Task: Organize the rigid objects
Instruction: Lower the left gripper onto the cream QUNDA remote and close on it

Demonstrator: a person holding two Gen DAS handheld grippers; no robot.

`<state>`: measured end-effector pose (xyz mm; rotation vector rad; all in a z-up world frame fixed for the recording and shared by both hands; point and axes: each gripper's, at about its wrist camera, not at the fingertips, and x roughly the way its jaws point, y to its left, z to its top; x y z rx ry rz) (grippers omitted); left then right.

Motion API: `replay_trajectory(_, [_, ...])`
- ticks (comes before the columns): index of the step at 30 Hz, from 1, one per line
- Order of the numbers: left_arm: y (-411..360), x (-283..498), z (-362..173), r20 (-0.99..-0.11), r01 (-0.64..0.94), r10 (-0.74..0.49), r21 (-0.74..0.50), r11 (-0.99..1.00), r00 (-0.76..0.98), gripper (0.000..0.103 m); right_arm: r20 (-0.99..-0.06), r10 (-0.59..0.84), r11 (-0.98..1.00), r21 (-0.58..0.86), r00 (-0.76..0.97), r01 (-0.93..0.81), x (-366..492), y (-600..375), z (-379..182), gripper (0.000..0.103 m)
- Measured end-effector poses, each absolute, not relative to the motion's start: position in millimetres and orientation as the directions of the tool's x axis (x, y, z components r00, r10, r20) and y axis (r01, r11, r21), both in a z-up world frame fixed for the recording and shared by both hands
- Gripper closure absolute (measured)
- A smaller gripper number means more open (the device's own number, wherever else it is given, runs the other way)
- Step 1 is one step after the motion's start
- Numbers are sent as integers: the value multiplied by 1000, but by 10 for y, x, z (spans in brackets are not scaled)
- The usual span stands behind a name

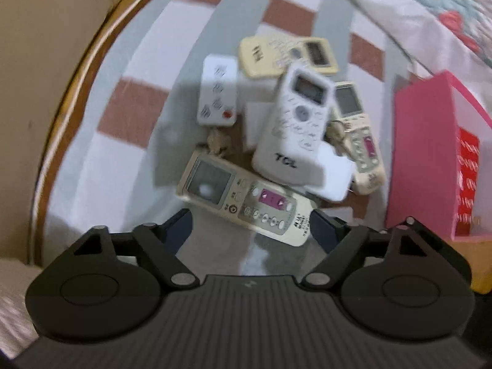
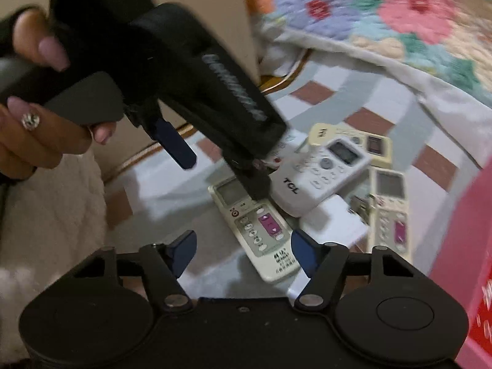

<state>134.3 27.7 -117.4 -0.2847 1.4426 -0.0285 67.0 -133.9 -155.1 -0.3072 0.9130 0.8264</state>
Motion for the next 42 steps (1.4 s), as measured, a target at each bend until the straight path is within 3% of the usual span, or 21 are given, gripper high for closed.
replay_trajectory(6, [243,1314,-1400,-970,-189,-201,-225,956,137,28,-866,392,589,-23,311,-808,814,-1097,-1799,33])
replay_trajectory(14, [303,1322,-1585,-950,-284,-253,-297,911,182,36,-913,322,513,-56,252,-857,995,-920,-1996,40])
replay_trajectory(22, [491,1255,-1471,-927,-353,-238,-335,873,291,39,-925,342,736,152,168,-659,1004,-976,-1889,40])
replay_trajectory(29, [541,1228,-1627,-946,-346,-261,-314,884,191,38,-896,413,867,332,163,-373,1044,-1213,-1868,40])
replay_trajectory(34, [528,1230,-1734,-945,-353,-268,-319,879,186,38,-891,411,863,313,192,-396,904,-1259,-1841,40])
replay_trajectory(40, [520,1252,-1797,-945,-353,-267,-318,880,187,35,-903,378,812,218,204,-542,815,-1094,-1891,41])
replay_trajectory(42, [527,1245,-1797,-944,-359,-266,-320,877,193,39,-905,380,780,203,191,-592,787,-1036,-1894,42])
